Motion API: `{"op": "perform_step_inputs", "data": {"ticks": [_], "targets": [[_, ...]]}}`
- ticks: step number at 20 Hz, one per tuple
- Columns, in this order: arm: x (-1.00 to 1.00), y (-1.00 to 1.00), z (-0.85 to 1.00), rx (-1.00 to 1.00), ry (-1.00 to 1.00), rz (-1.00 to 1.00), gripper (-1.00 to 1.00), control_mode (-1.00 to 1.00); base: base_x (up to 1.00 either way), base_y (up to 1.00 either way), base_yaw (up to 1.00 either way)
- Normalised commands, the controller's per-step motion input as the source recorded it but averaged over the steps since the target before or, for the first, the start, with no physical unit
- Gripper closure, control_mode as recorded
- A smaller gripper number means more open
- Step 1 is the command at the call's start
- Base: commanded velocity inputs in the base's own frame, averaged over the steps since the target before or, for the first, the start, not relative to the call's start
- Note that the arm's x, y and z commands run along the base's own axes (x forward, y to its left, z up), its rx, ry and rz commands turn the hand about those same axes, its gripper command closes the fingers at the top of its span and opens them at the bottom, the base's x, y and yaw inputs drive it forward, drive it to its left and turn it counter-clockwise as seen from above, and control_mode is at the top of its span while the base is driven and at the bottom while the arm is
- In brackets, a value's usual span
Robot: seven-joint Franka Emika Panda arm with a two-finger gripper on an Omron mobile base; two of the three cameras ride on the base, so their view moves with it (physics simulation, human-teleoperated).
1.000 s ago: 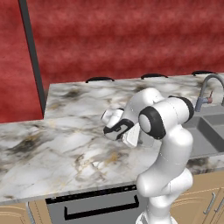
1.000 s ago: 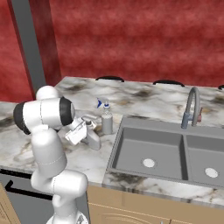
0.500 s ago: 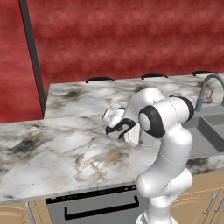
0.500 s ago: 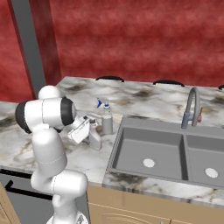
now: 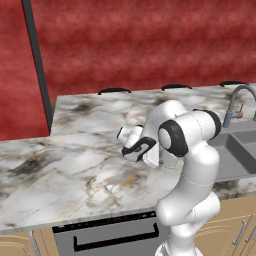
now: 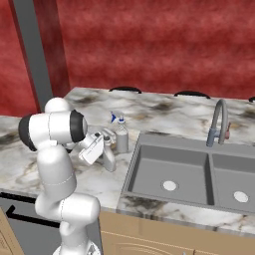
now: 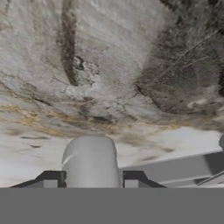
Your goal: Locate and retrieve the spray and spray from the cabinet. Place them next to the sink.
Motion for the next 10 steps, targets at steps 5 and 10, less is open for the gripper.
{"op": "perform_step_inputs", "data": {"ticks": [5, 10], "targets": [[0.00, 0.00, -0.10, 0.03, 0.00, 0.03, 1.00, -1.00, 0.00, 0.00, 0.00], [0.00, 0.00, -0.08, 0.02, 0.00, 0.02, -1.00, -1.00, 0.00, 0.00, 0.00]]}}
